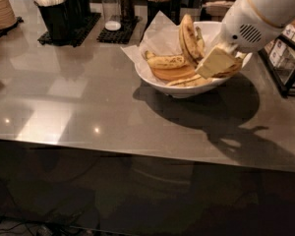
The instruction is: Pick banana from white bowl
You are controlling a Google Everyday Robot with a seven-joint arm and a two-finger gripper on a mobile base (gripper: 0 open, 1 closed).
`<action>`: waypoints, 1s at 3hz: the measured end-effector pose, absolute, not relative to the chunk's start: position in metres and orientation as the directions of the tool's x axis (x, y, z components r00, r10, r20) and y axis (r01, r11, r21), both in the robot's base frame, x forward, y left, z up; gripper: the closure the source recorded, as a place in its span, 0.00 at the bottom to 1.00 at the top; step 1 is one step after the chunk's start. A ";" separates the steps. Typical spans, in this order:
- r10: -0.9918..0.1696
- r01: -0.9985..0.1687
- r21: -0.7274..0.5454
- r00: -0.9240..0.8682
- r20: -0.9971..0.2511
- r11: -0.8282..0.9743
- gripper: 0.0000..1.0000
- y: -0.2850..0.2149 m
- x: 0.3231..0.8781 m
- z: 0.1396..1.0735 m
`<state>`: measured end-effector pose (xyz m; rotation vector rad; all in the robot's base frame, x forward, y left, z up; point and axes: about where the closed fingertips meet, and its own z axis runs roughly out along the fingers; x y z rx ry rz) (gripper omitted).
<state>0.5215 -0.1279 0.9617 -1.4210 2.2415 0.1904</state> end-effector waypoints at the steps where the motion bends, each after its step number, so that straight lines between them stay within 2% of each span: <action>1: -0.808 -0.888 -0.106 -0.352 -0.472 0.448 1.00 -0.147 0.495 0.965; 2: -0.772 -0.882 -0.068 -0.368 -0.518 0.466 1.00 -0.166 0.470 0.969; 3: -0.765 -0.881 -0.062 -0.371 -0.526 0.470 1.00 -0.167 0.468 0.970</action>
Offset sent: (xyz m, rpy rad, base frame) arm -0.0825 -0.0665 0.0137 0.1691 0.0446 -0.0336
